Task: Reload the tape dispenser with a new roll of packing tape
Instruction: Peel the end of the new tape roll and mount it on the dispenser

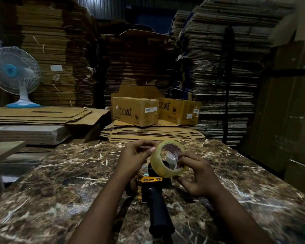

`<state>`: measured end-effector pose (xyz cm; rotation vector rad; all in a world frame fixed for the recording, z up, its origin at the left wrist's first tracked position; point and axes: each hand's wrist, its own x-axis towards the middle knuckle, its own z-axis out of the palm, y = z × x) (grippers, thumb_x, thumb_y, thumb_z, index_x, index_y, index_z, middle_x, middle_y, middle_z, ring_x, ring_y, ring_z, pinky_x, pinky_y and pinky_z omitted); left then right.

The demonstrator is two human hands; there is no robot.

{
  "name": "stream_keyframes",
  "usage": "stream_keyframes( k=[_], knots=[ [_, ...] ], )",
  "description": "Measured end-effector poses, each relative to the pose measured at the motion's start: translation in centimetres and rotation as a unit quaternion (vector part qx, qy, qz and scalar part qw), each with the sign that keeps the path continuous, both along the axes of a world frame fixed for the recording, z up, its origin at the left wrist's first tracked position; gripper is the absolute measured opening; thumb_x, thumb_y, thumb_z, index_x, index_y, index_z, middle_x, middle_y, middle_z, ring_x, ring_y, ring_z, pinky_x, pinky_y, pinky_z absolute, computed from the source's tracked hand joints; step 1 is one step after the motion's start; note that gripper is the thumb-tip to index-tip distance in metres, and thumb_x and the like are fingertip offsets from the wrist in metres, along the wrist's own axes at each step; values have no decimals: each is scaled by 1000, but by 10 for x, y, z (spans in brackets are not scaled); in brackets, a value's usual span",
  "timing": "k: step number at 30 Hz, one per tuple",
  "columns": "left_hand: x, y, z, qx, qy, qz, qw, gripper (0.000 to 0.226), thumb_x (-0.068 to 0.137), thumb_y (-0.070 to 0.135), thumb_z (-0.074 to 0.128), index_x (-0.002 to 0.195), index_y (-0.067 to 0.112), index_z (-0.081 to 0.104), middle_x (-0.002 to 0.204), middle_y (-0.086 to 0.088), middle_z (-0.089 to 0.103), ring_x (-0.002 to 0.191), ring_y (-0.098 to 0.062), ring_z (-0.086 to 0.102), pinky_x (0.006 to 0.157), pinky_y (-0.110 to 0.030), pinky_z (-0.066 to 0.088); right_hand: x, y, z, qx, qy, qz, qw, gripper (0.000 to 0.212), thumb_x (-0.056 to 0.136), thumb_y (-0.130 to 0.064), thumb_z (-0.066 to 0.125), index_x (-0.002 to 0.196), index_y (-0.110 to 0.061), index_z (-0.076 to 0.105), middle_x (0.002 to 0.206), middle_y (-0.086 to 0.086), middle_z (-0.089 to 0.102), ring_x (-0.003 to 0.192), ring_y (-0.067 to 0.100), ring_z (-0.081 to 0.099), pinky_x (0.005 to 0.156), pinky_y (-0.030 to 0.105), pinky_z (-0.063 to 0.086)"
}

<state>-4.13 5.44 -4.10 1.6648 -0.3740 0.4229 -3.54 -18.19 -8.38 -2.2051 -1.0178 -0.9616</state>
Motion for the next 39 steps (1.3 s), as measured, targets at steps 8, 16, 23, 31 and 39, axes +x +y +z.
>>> stream_keyframes(
  k=[8,16,23,31,39],
  knots=[
    [5,2,-2,25,5,-19,1000,25,94,13,62,97,31,79,106,6,77,105,-21,69,85,-49,57,-2,2,2,-18,-4,-3,1000,34,60,-13,83,90,-11,68,110,1,68,104,18,65,83,33,55],
    [15,5,-7,-13,3,-10,1000,20,92,10,66,104,24,75,105,6,76,101,-15,70,76,-36,58,-5,1,6,-45,-16,-9,999,35,62,-19,82,93,-11,69,114,3,68,106,20,65,86,27,53],
    [18,4,-5,-27,22,-65,997,21,92,5,62,99,18,78,103,0,78,105,-20,71,88,-39,55,-3,-1,5,-32,-13,4,999,35,62,-16,80,94,-10,68,114,3,68,111,21,65,90,34,55],
    [25,9,-8,-14,-31,-51,998,19,87,0,68,94,15,78,99,-5,78,101,-26,72,85,-44,58,1,-3,2,-29,-14,20,999,35,63,-12,82,94,-8,68,113,3,67,110,21,65,88,37,55],
    [35,12,-6,23,-12,-63,998,16,90,4,66,86,17,74,91,-3,75,88,-16,70,76,-32,55,0,-3,4,-30,-30,23,999,31,68,-19,76,96,-8,70,114,4,68,111,21,65,90,37,55]
  ],
)
